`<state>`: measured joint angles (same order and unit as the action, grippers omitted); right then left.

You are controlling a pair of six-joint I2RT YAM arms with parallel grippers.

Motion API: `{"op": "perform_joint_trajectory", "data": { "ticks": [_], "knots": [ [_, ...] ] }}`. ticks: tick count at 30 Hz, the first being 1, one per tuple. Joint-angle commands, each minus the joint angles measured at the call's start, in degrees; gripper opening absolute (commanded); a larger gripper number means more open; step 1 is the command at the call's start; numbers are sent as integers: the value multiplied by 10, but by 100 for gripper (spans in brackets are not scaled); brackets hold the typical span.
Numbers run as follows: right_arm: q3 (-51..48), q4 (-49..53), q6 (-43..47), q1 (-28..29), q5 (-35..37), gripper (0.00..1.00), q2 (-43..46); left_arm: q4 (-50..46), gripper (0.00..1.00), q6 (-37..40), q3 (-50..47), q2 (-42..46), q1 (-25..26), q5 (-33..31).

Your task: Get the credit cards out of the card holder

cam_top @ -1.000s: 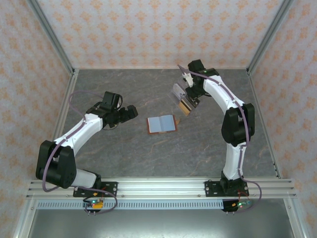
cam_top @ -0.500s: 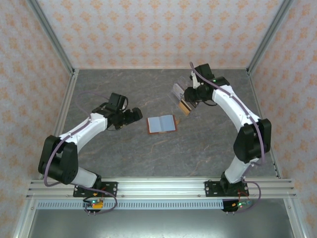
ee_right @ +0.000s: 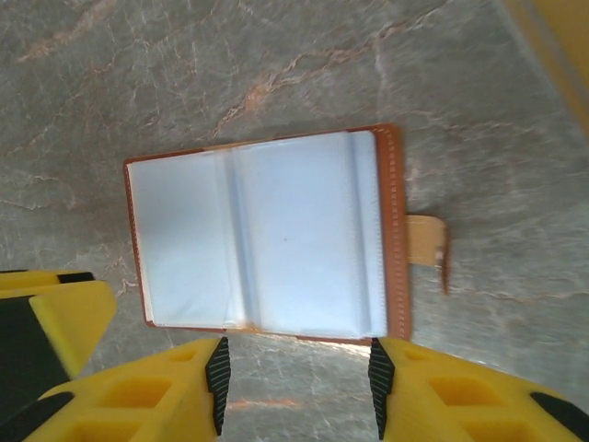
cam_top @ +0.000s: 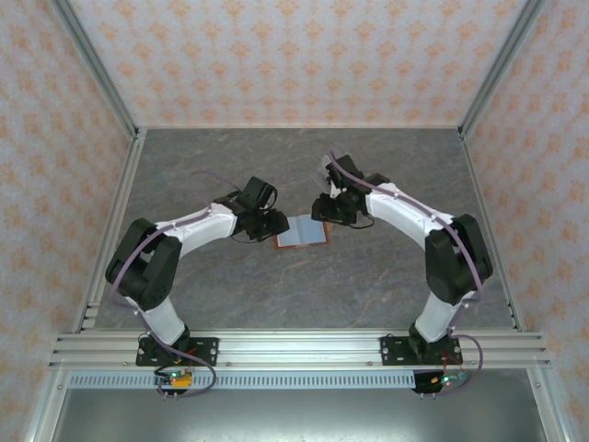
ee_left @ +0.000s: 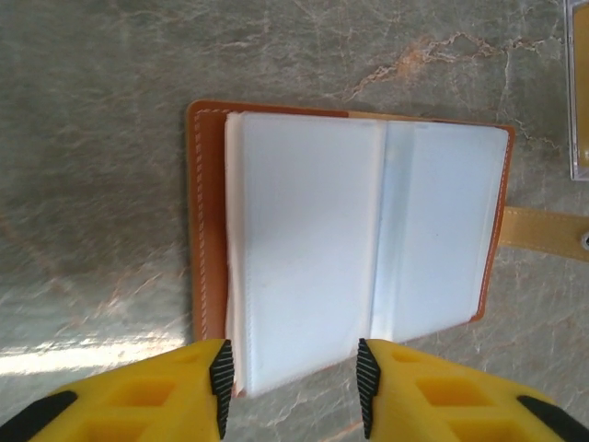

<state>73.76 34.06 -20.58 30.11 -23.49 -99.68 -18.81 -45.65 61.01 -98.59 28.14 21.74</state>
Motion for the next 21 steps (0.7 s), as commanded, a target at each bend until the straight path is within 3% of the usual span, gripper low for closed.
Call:
{"op": "perform_joint_trajectory", "data": {
  "ticks": [1,7,15,21],
  "knots": [
    [5,-18,-27,9,-1,45,-28,8,37,-18,29,-21,7,-1],
    [16,-11,-25,14,18,42,-66,-3,32,-20,44,-54,7,-9],
    [24,6,-16,17,51,42,-97,-28,38,-13,49,-69,8,-42],
    [25,2,-14,17,38,38,-117,-25,38,-10,53,-84,7,-32]
  ]
}}
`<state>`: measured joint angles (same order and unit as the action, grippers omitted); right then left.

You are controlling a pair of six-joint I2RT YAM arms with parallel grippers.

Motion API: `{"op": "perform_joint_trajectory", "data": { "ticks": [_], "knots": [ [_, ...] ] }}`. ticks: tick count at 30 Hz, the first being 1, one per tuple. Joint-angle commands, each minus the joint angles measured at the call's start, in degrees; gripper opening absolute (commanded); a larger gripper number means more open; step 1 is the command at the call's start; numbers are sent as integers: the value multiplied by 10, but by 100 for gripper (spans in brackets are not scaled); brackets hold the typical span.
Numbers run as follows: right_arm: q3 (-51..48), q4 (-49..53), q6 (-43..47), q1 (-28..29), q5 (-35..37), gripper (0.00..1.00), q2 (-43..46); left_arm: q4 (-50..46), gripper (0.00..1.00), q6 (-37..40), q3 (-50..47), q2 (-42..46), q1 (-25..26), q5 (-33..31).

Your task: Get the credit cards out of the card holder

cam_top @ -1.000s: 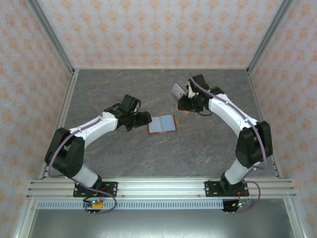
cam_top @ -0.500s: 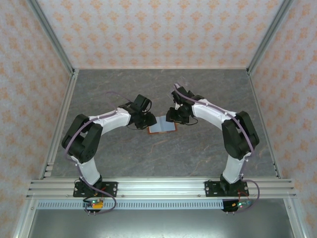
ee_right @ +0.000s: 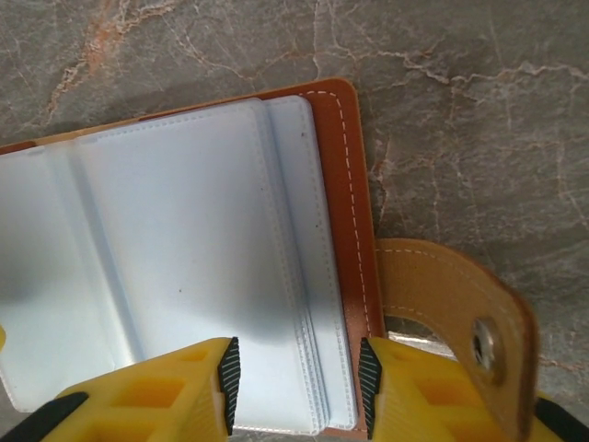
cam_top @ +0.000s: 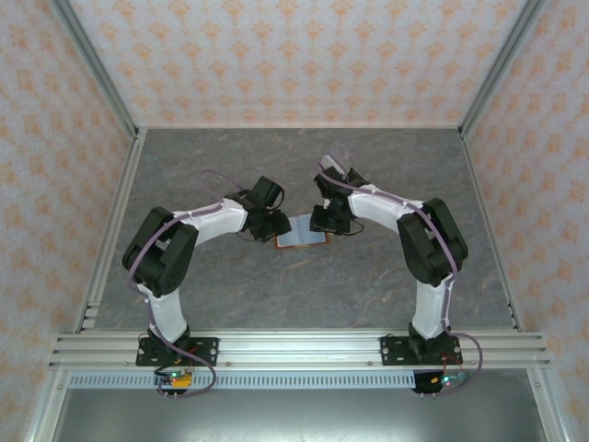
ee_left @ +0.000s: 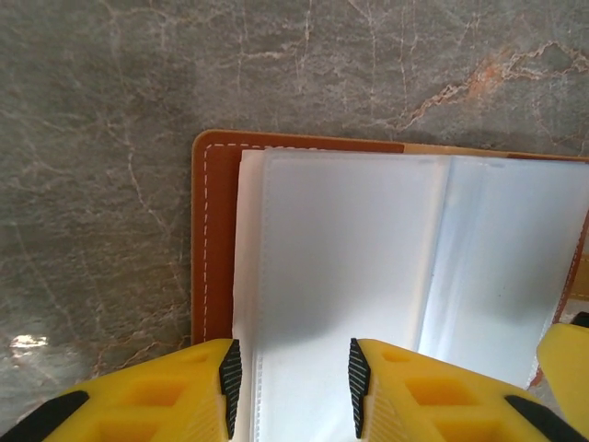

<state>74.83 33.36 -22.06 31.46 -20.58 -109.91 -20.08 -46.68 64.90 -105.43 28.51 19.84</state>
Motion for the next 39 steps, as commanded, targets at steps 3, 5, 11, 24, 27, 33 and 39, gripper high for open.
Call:
{"op": "perform_joint_trajectory", "data": {
  "ticks": [3,5,11,24,27,33,39],
  "knots": [
    [13,6,1,6,-2,33,-20,-1,33,0,14,-23,4,3],
    [13,3,2,7,-9,30,-21,5,29,1,14,-27,4,11],
    [8,-9,1,7,-45,20,-24,22,12,15,20,-35,3,45],
    [-17,-37,-31,9,-19,31,35,-22,15,65,50,-5,0,35],
    [-30,-40,-40,9,32,43,89,-42,31,75,51,28,-7,25],
    [-48,-34,-33,8,217,71,204,-89,57,99,47,118,-43,-31],
    [-67,-66,27,-23,412,98,286,-112,91,121,-2,227,-109,-154]
  ]
}}
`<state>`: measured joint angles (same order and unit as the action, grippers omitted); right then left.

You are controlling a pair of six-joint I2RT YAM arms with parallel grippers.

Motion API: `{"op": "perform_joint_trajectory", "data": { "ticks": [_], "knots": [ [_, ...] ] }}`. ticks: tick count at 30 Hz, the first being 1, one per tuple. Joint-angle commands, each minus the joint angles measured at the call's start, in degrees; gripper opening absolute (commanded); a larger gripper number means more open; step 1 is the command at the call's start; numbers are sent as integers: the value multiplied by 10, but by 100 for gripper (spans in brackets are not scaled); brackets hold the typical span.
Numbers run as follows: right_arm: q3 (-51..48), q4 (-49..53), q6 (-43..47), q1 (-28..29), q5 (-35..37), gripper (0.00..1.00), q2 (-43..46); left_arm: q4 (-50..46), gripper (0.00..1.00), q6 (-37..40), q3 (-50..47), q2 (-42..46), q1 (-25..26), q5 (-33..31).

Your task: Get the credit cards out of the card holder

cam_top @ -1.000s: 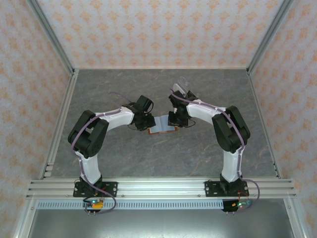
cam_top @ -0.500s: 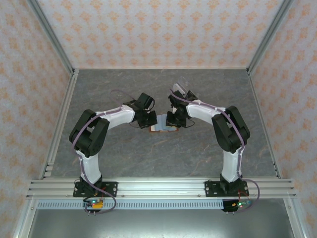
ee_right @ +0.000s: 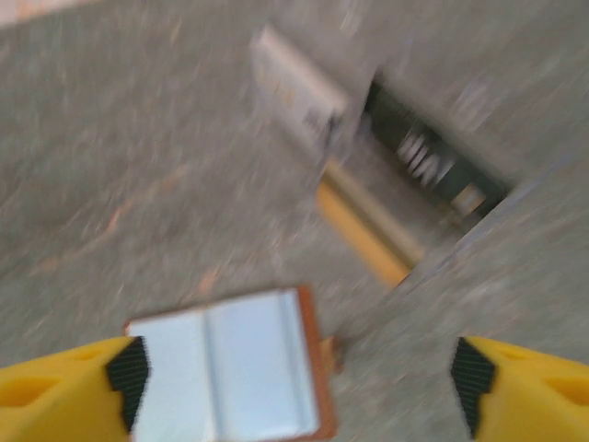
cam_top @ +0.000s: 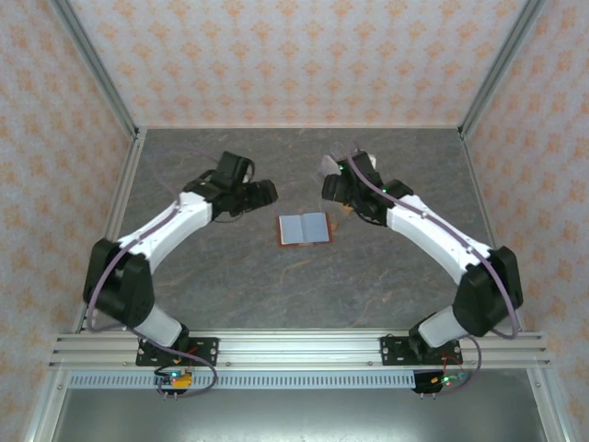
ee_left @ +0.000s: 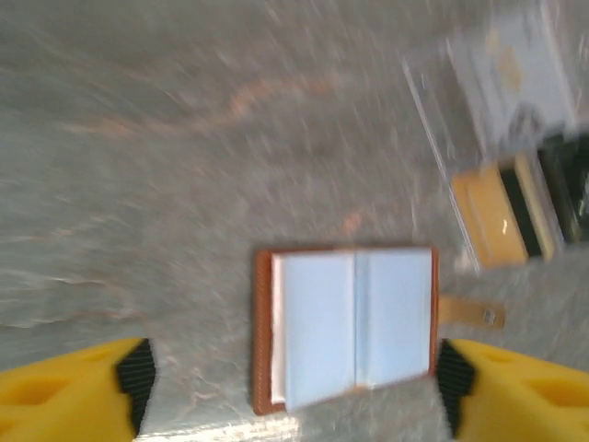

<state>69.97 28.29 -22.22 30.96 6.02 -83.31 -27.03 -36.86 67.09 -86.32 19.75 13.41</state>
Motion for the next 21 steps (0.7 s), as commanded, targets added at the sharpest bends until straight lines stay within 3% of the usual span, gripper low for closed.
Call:
{"op": "perform_joint_trajectory", "data": {
  "ticks": [1,8,12,21],
  "knots": [
    [-27,-28,40,-30,165,99,36,-46,97,28,-32,53,-31,-120],
    [-108,-120,55,-93,317,99,126,18,100,56,-146,174,-73,-370],
    [-172,-183,85,-124,380,99,137,23,100,81,-172,185,-95,-444],
    [-357,-430,148,-203,311,99,120,142,100,97,-275,197,-105,-552]
  ]
}}
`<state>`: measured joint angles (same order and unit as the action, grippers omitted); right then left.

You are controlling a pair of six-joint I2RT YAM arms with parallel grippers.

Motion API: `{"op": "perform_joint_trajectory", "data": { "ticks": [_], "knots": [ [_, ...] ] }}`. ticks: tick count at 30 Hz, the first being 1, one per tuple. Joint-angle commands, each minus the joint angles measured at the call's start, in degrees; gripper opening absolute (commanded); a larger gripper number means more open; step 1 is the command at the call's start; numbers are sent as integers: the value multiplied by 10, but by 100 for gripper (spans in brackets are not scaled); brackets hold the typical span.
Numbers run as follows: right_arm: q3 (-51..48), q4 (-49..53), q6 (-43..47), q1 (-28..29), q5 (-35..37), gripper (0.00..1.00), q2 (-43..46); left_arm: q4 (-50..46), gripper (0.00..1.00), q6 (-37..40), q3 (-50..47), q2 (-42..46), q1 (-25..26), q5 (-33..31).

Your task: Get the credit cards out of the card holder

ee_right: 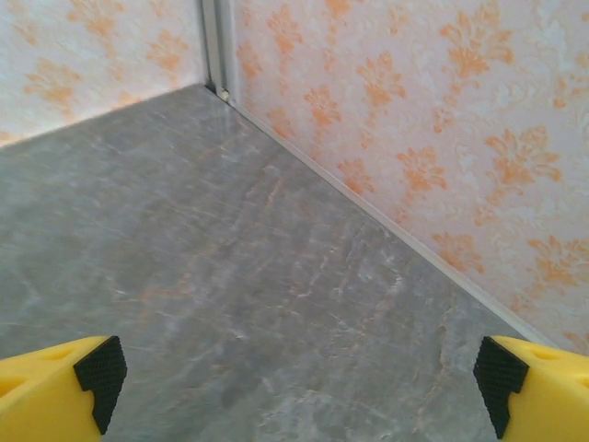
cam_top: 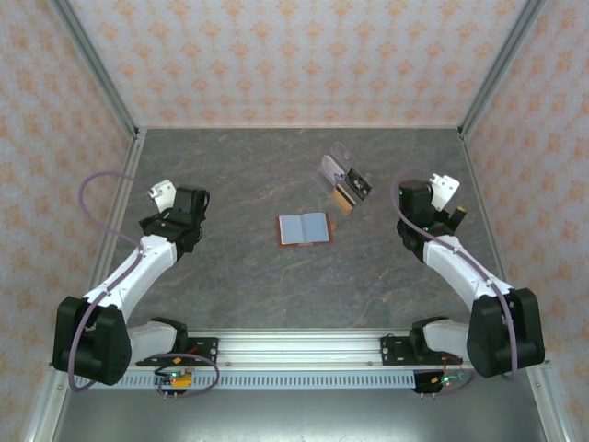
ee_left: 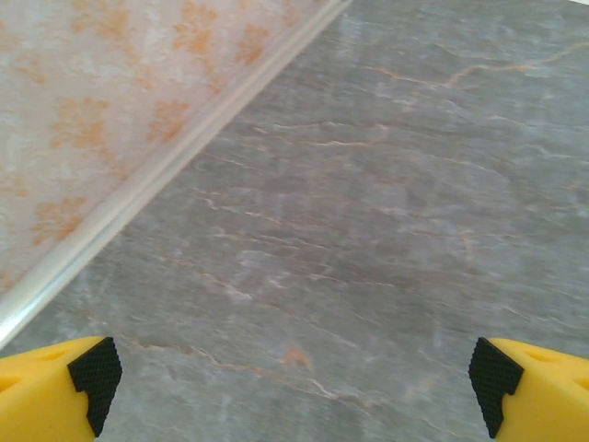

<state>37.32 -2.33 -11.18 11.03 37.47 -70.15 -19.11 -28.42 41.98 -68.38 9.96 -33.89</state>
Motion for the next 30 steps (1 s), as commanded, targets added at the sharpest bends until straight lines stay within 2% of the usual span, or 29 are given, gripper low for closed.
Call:
{"op": "perform_joint_trajectory", "data": {
  "ticks": [1,5,9,15,20,24,30],
  "knots": [
    [-48,-154,51,-6,-6,99,-24,96,100,27,-42,24,-6,-83],
    [-62,-204,68,-15,-17,99,-82,186,100,92,-86,28,-21,-54],
    [-74,-278,107,-17,-59,99,-125,283,100,170,-129,17,-45,48],
    [-111,-355,167,-24,-202,99,-120,496,100,272,-223,24,-60,165],
    [-134,-390,185,-33,-277,99,-124,575,100,257,-257,4,-100,236],
    [-166,-444,180,-52,-328,99,-123,596,100,254,-240,-36,-107,265],
    [-188,-507,178,-53,-322,99,-151,652,100,251,-220,-124,-108,296]
  ]
}}
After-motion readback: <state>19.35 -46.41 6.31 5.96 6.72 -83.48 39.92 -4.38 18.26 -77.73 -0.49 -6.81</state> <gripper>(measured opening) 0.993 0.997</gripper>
